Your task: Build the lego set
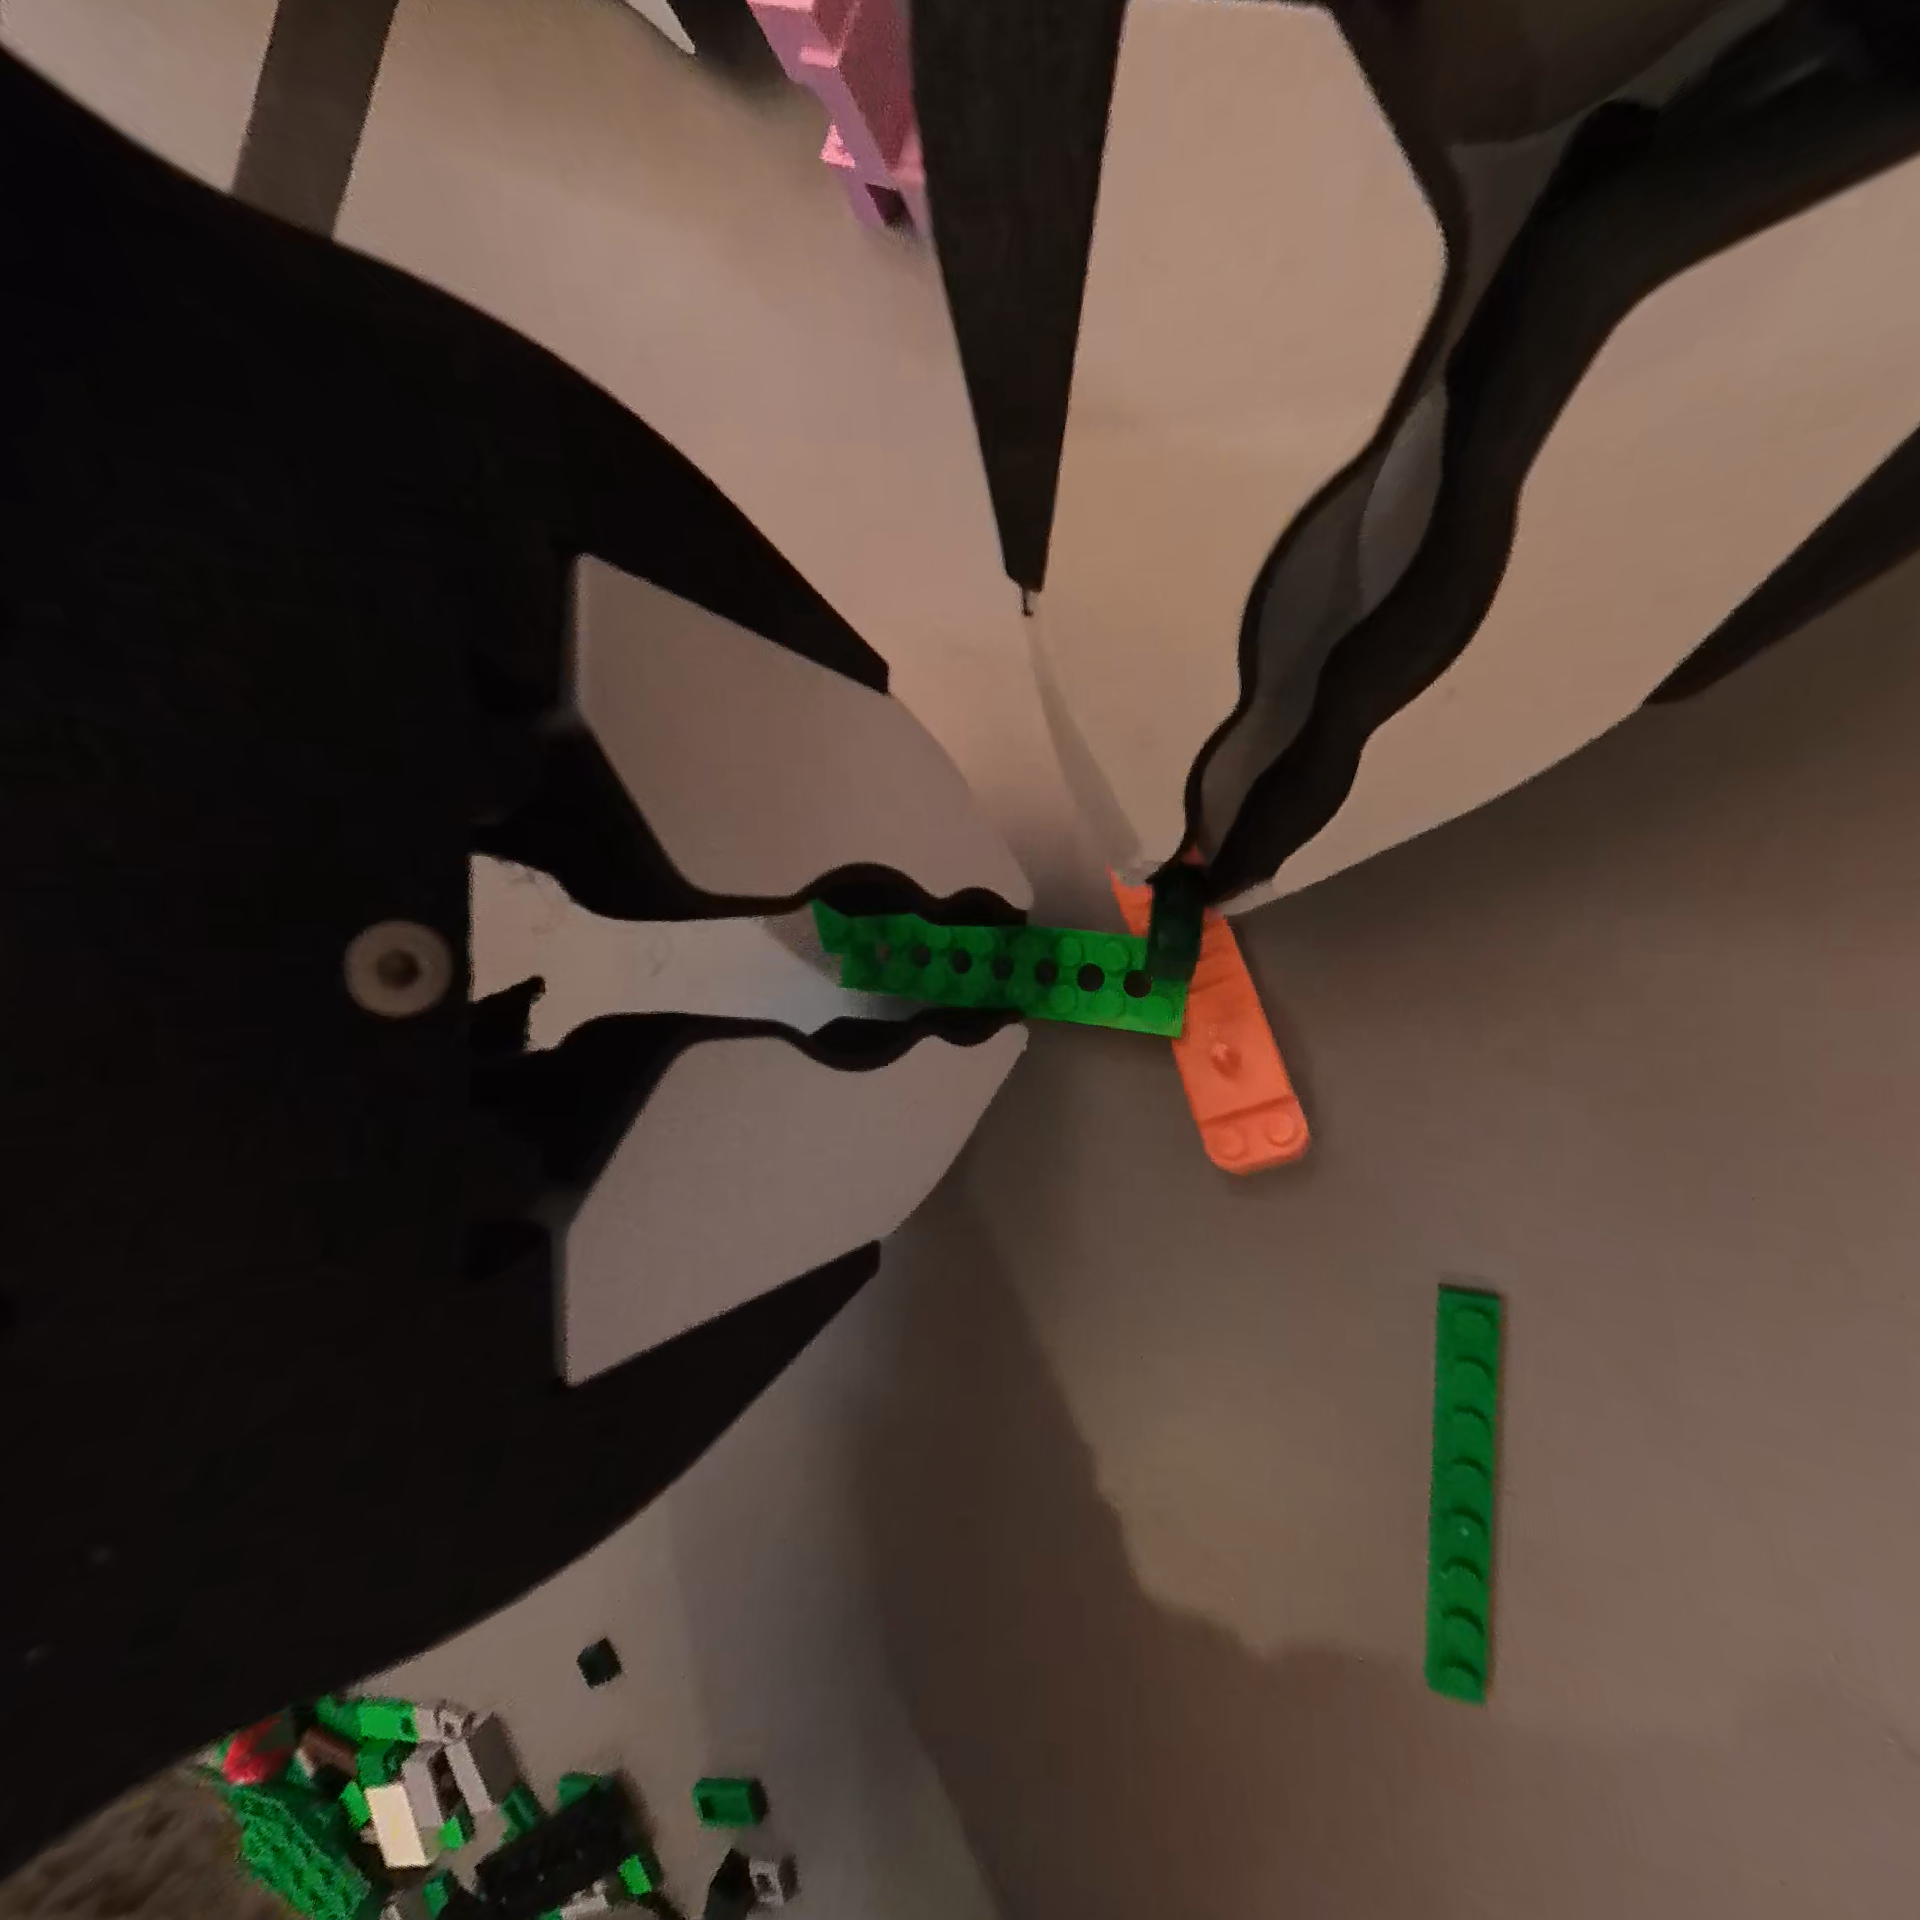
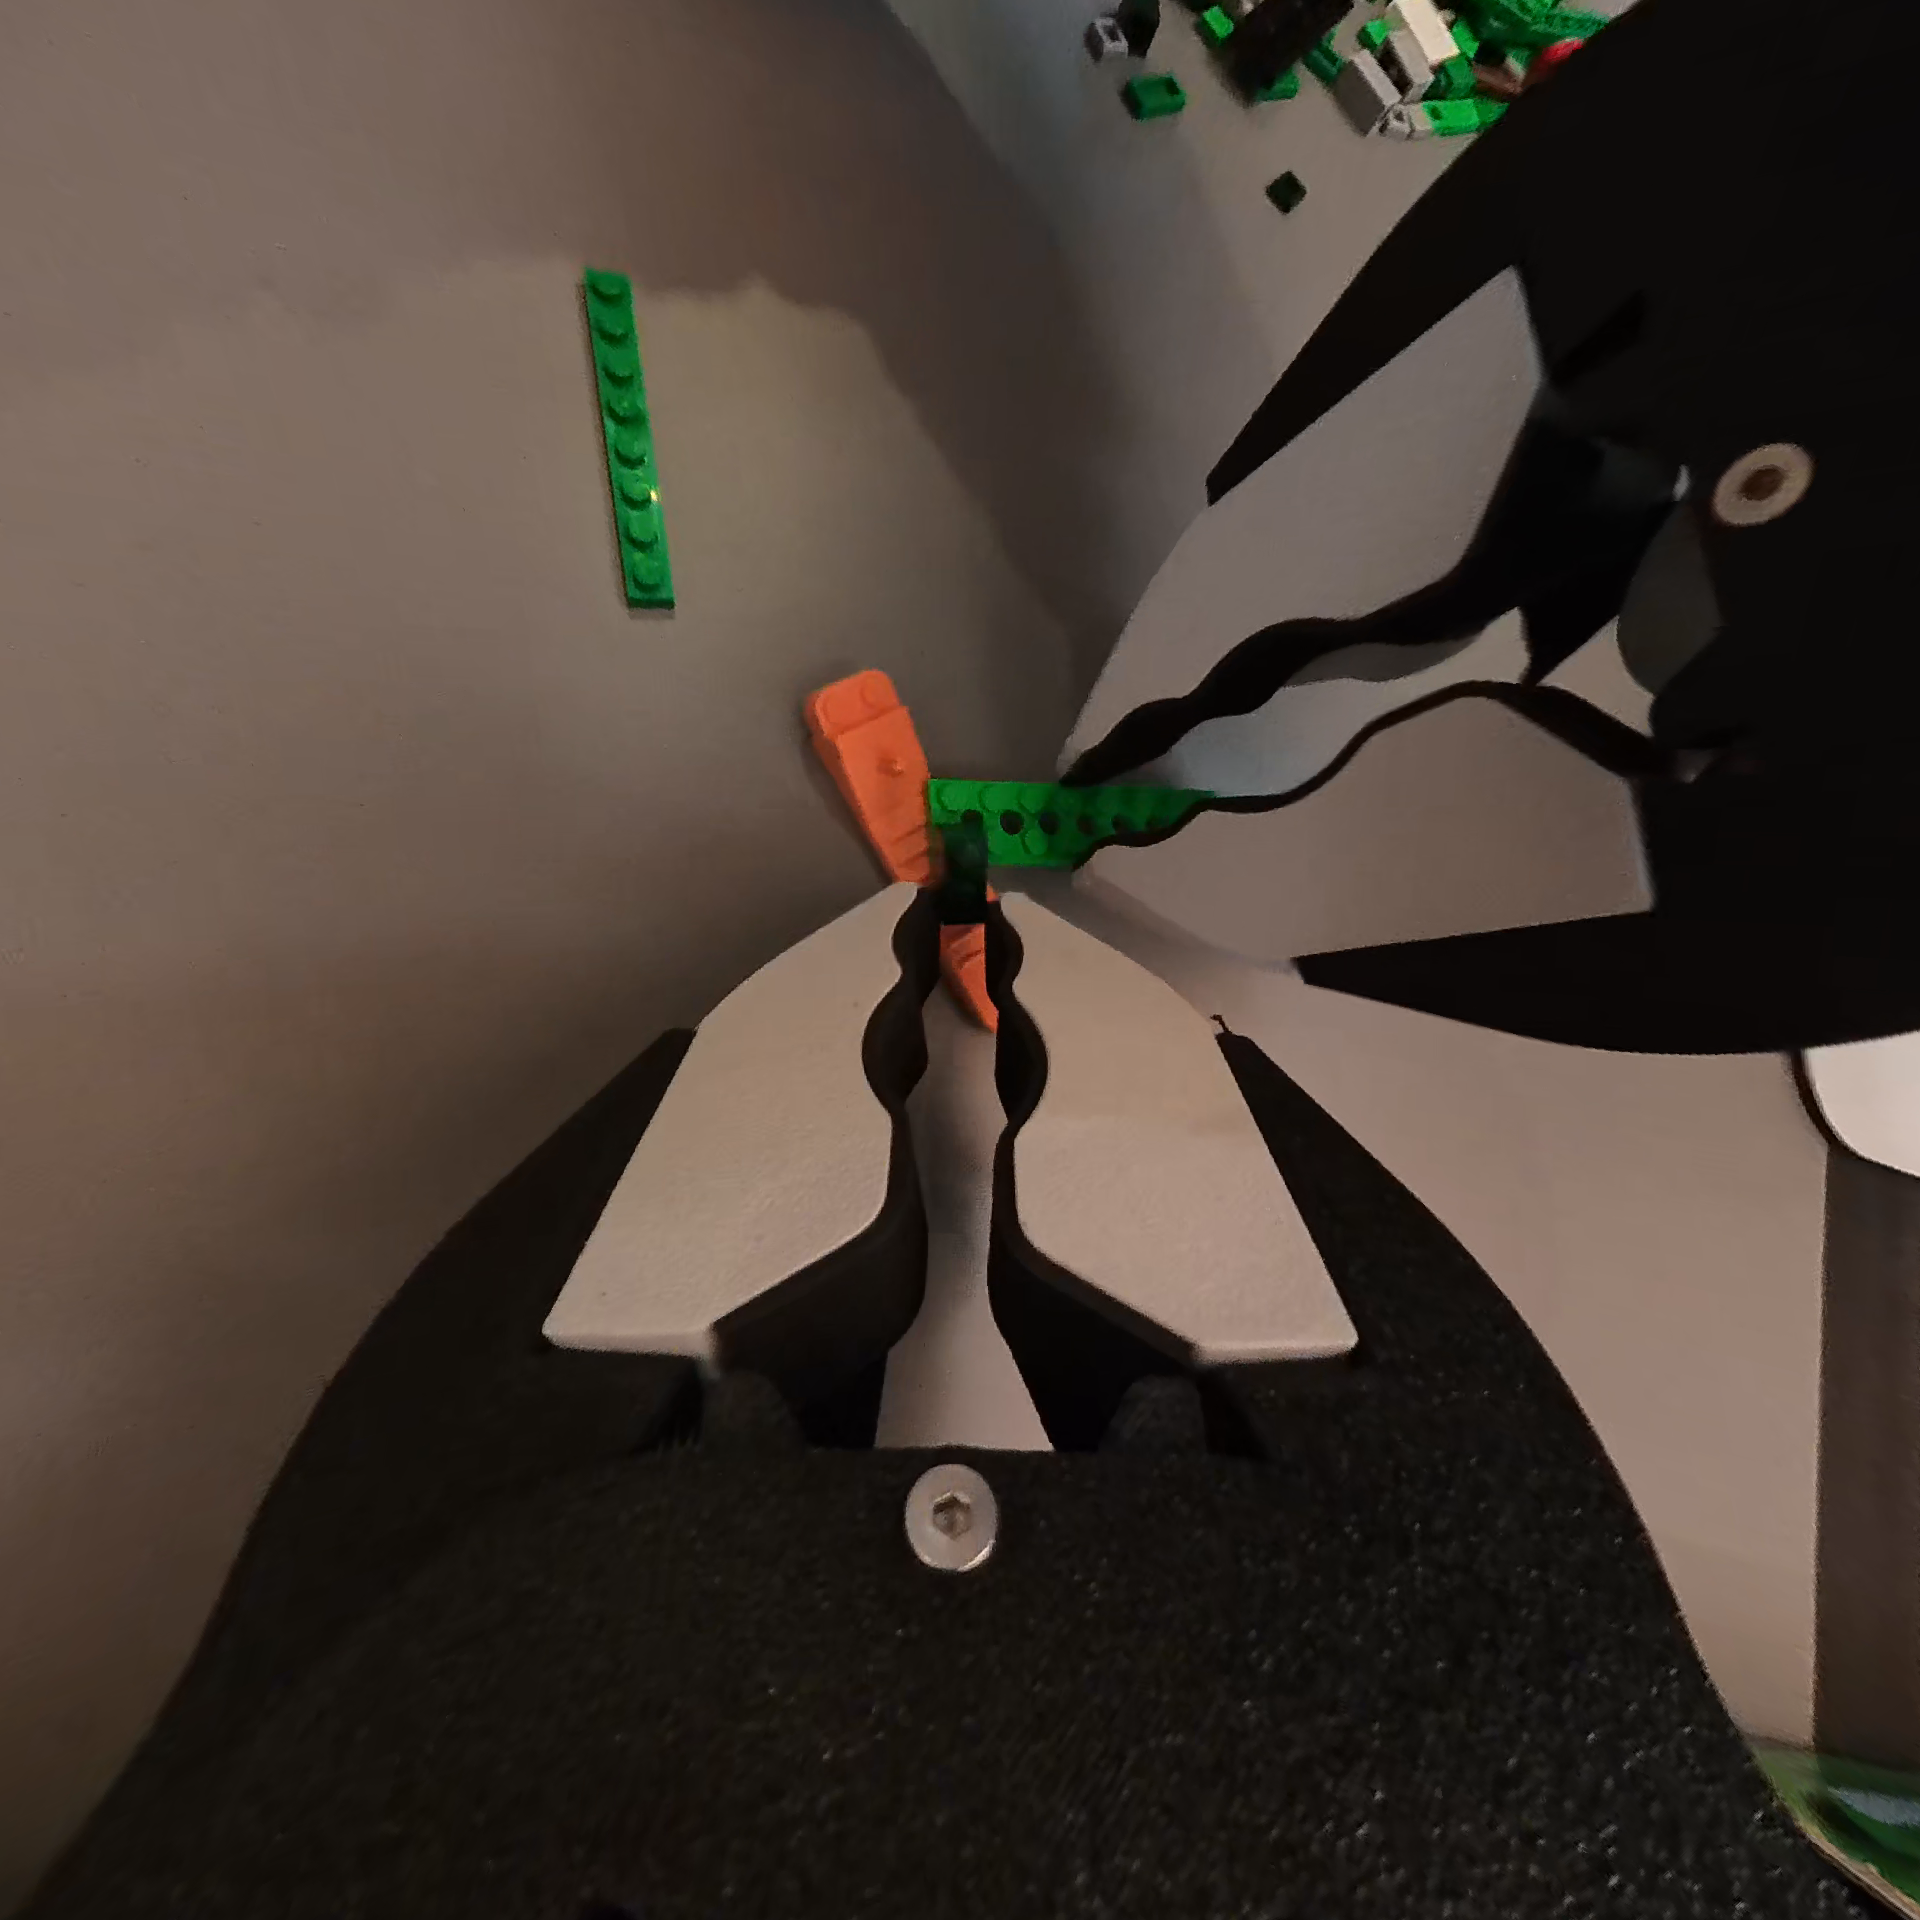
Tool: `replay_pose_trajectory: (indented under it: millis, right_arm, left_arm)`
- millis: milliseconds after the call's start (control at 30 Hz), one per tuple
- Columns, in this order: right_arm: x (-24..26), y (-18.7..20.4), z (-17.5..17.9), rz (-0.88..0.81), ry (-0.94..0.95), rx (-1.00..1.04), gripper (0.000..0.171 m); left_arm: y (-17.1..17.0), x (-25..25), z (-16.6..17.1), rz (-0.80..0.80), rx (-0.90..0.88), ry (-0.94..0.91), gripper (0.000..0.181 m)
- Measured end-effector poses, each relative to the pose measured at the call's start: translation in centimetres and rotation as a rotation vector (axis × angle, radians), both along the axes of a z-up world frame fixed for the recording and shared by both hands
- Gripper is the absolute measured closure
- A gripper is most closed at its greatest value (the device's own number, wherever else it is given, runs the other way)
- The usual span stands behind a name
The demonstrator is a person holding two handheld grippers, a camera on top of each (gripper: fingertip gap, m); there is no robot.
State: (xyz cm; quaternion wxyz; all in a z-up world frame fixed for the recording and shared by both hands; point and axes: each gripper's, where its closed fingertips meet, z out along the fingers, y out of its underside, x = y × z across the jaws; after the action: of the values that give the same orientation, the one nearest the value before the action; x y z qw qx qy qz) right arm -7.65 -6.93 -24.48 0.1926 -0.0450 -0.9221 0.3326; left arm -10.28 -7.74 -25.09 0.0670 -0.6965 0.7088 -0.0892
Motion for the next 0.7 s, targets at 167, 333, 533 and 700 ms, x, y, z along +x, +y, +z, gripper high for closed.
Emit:
replay_pose_trajectory:
  millis: [167, 333, 533, 700]
  right_arm:
    - [0.6, 0.4, 0.0, -0.014, -0.045, -0.006, 0.163]
    - [2.8, 1.1, 0.9, -0.027, -0.169, -0.029, 0.163]
    - [6.3, -1.1, -0.4, 0.107, -0.241, 0.088, 0.164]
    - [6.2, -2.3, -0.3, 0.106, -0.112, 0.137, 0.163]
  left_arm:
    - [-0.2, -0.4, 0.4, 0.086, 0.016, -0.018, 0.167]
    - [-2.8, 0.0, 2.9, 0.385, 0.039, -0.167, 0.167]
    - [-9.5, 3.1, 2.5, 0.525, 0.021, -0.180, 0.167]
    - [-11.4, 4.9, 1.3, 0.592, 0.035, -0.192, 0.167]
